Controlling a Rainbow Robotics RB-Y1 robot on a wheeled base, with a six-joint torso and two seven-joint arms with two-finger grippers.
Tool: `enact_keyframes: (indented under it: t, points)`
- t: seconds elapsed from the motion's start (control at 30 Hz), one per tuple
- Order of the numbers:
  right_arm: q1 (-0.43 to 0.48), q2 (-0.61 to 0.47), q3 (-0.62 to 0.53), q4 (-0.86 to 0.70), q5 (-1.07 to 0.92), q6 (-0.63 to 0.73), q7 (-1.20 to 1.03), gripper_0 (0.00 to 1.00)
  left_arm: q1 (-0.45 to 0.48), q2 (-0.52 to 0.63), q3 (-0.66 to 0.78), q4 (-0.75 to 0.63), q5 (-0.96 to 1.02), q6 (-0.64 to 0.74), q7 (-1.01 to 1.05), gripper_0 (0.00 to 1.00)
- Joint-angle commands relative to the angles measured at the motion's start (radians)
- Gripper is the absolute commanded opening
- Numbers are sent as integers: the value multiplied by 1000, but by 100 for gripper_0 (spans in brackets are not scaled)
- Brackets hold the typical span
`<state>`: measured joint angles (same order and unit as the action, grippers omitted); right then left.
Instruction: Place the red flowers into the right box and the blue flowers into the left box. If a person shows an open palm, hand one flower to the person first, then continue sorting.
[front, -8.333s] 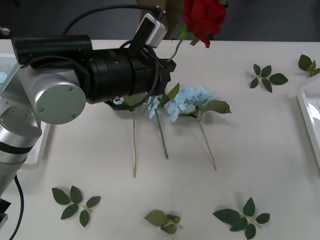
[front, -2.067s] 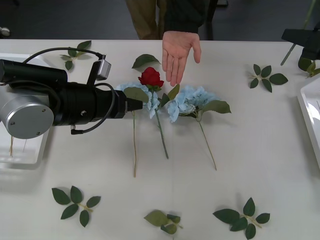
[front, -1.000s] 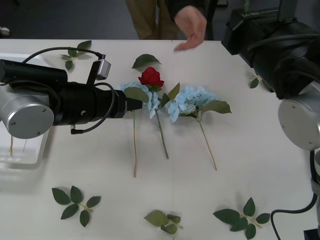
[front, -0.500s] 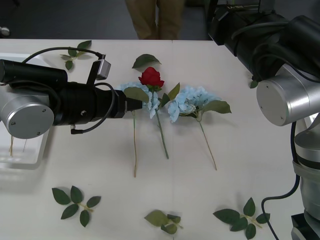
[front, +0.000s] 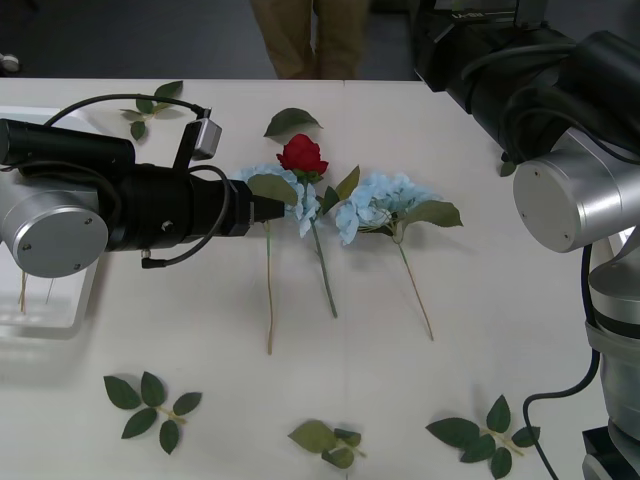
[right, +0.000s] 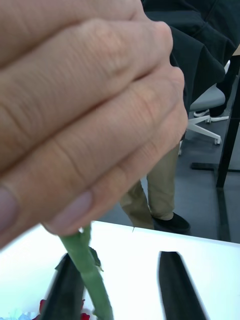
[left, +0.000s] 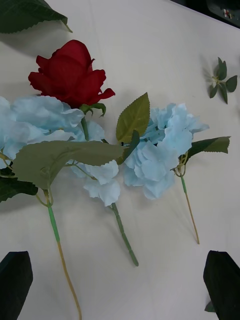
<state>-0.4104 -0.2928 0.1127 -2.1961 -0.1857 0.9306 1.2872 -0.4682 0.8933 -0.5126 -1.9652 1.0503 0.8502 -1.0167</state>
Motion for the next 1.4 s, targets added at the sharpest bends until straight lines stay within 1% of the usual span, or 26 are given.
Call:
enact_keyframes:
  t: [0.03, 0.2, 0.47, 0.57, 0.67, 0.73, 0.9, 1.07, 1.17, 1.27, 1.33, 1.4]
  points:
    - [-37, 11, -18, -11, -18, -16, -20, 93, -35, 13, 13, -12, -12, 6, -46, 100]
    - [-39, 4, -19, -11, -28, -15, -19, 98, -35, 10, 13, -11, -10, 6, -46, 100]
    - [-28, -8, -21, -17, -43, -13, -17, 100, -35, 10, 13, -11, -15, 6, -46, 100]
    - [-22, -51, -24, -48, -83, 53, -17, 99, -35, 10, 11, -11, -16, 6, -48, 100]
    - [-8, -121, -45, -100, -159, 168, -20, 99, -35, 10, 13, -11, -16, 6, -46, 100]
    - [16, -181, -62, -126, -225, 229, -23, 99, -35, 10, 13, -11, -18, 6, -46, 100]
    - [108, -335, -114, -134, -379, 290, -29, 99, -35, 10, 13, -11, -18, 6, -49, 100]
    - [262, -511, -151, -122, -541, 297, -2, 99, -35, 10, 13, -12, -18, 6, -51, 100]
    - [343, -585, -146, -96, -586, 287, 69, 99, -35, 10, 11, -12, -19, 6, -53, 100]
    - [404, -588, -127, -54, -626, 240, 169, 99, -35, 10, 11, -12, -18, 6, -53, 100]
    - [420, -572, -99, -22, -652, 217, 208, 99, -35, 9, 13, -12, -18, 6, -53, 100]
    - [415, -540, -53, 24, -647, 194, 250, 99, -35, 10, 11, -12, -18, 6, -54, 100]
